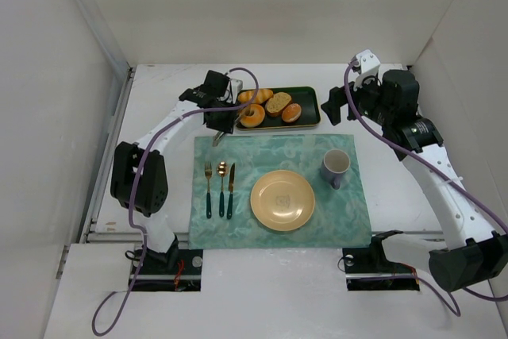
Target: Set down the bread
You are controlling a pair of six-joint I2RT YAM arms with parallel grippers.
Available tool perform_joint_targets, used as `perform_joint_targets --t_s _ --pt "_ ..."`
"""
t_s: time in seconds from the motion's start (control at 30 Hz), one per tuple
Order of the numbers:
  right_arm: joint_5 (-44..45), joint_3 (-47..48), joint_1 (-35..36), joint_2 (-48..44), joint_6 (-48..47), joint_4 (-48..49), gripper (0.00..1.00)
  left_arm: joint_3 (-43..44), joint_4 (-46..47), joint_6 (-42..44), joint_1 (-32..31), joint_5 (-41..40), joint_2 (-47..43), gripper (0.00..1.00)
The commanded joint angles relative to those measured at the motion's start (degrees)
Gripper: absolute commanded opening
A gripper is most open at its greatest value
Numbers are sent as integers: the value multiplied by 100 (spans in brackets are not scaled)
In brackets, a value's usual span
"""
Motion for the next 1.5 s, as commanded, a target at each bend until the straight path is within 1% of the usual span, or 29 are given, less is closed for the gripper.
perform_joint_targets --t_s 0.0,0.1,0.13,0.2,0.27,0.33,0.47,0.57,0.77,0.87,0.93,0.97,1.13,1.3,1.37,1.4,1.47 --pt "105 26 -4 -153 -47 263 100 308 -87 73 22 81 -27 27" --pt "105 26 -4 -153 -47 263 100 309 -87 73 22 81 -27 21" --pt "105 26 -4 -153 -47 263 100 309 -87 73 22 81 -27 21" --pt "105 26 -4 -153 -47 263 100 309 -87 73 22 81 -27 15" --pt "105 26 -4 -153 -47 263 100 309 -35 73 22 29 -167 12" --pt "105 26 -4 -153 -47 263 100 309 -34 73 22 28 -298 5" --pt "105 26 -4 -153 -47 263 100 309 141 21 22 28 -658 0" --pt "105 26 -4 -153 -47 263 100 309 281 21 22 168 -984 0" --pt "158 26 -4 -153 -47 263 100 362 282 21 22 397 -1424 0" --pt "158 26 -4 -153 -47 316 100 423 107 21 22 520 -1635 0" --pt "210 26 -4 -153 -47 316 100 423 -77 21 -170 520 -1819 0" --pt "211 26 -4 -205 -47 316 100 354 -130 21 -232 660 -1907 0" --pt "325 -27 -4 -205 -47 369 100 -218 -333 -32 -689 863 -2610 0" --pt "430 -27 -4 -258 -47 369 100 -631 -692 -269 -1383 863 -3348 0" --pt "483 -27 -4 -258 -47 421 100 -789 -868 -462 -1603 635 -3481 0" --pt "483 -27 -4 -258 -47 421 100 -842 -1026 -515 -1822 635 -3603 0" --pt "536 -27 -4 -258 -47 421 100 -1123 -1028 -699 -2069 485 -3814 0"
